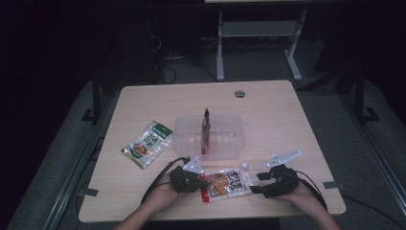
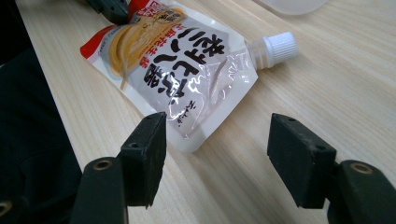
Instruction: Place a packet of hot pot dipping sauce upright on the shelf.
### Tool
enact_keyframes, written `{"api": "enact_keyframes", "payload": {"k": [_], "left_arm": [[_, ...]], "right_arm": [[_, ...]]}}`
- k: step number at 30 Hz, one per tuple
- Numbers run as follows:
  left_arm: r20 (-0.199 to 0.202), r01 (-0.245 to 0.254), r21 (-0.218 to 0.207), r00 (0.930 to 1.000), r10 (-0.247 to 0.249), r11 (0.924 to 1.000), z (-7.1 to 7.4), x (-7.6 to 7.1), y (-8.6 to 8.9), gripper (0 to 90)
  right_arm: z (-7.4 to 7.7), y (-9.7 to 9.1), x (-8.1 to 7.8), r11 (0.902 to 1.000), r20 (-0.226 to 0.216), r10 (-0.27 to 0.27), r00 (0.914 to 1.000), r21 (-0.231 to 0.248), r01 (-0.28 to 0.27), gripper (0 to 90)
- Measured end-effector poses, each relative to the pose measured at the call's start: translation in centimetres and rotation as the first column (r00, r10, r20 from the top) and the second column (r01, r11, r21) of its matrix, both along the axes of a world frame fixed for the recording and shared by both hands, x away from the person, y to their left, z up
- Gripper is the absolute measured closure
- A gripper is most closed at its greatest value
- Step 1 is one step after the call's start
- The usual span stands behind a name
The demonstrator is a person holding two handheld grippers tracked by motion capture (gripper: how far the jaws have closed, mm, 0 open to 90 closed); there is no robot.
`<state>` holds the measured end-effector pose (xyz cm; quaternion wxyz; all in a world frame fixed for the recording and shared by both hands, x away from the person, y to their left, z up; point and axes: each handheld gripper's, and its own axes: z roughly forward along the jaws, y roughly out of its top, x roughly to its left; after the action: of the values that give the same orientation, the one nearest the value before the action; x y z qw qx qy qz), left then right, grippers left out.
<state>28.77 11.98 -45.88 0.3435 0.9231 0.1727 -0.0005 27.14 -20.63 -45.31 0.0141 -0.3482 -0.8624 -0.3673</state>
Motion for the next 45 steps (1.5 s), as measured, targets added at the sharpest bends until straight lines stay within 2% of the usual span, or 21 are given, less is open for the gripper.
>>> {"api": "enact_keyframes", "payload": {"k": [9,20,28,31,33,37,39,41,42,45], "left_arm": [[0.004,-0.006,-0.019,1.0000,0.006,0.9998,-0.3,-0.1,0.0,90.0],[0.009,-0.002,-0.019,1.0000,0.002,0.9998,-0.3,-0.1,0.1,90.0],[0.003,-0.005,-0.026,1.0000,0.005,0.9996,-0.3,0.0,0.1,90.0],[0.003,-0.004,-0.029,1.0000,0.004,0.9996,-0.4,0.0,0.2,90.0],[0.004,-0.003,-0.031,1.0000,0.003,0.9995,-0.4,0.0,0.2,90.0],[0.004,-0.002,-0.032,1.0000,0.002,0.9995,-0.4,0.0,0.2,90.0],[0.007,0.000,-0.030,1.0000,0.000,0.9995,-0.4,0.0,0.2,90.0],[0.006,0.001,-0.032,1.0000,0.000,0.9995,-0.4,0.0,0.2,90.0],[0.006,0.001,-0.032,1.0000,-0.001,0.9995,-0.4,0.0,0.2,90.0],[0.013,0.009,-0.025,0.9999,-0.008,0.9996,-0.4,0.0,0.2,90.0]], "right_arm": [[-0.4,0.7,0.8,0.9998,-0.036,0.000,0.9994,0.019,0.001,37.2],[-1.1,1.5,1.4,0.9991,-0.099,0.014,0.9950,0.041,-0.010,45.8],[-1.3,1.7,2.1,0.9966,-0.128,0.016,0.9917,0.083,-0.005,50.1],[-1.7,1.8,2.5,0.9926,-0.154,0.026,0.9877,0.122,-0.007,53.1],[-1.7,2.0,2.5,0.9916,-0.166,0.026,0.9858,0.129,-0.004,54.1],[-1.7,2.8,2.8,0.9905,-0.166,0.061,0.9842,0.132,-0.039,57.1],[-1.7,2.9,2.7,0.9907,-0.165,0.063,0.9843,0.129,-0.042,60.1],[-1.6,2.6,2.7,0.9899,-0.159,0.069,0.9848,0.133,-0.048,69.4],[-1.4,2.4,2.7,0.9863,-0.156,0.070,0.9852,0.159,-0.045,73.5],[-1.3,2.3,2.8,0.9822,-0.152,0.077,0.9853,0.181,-0.049,76.3]]}}
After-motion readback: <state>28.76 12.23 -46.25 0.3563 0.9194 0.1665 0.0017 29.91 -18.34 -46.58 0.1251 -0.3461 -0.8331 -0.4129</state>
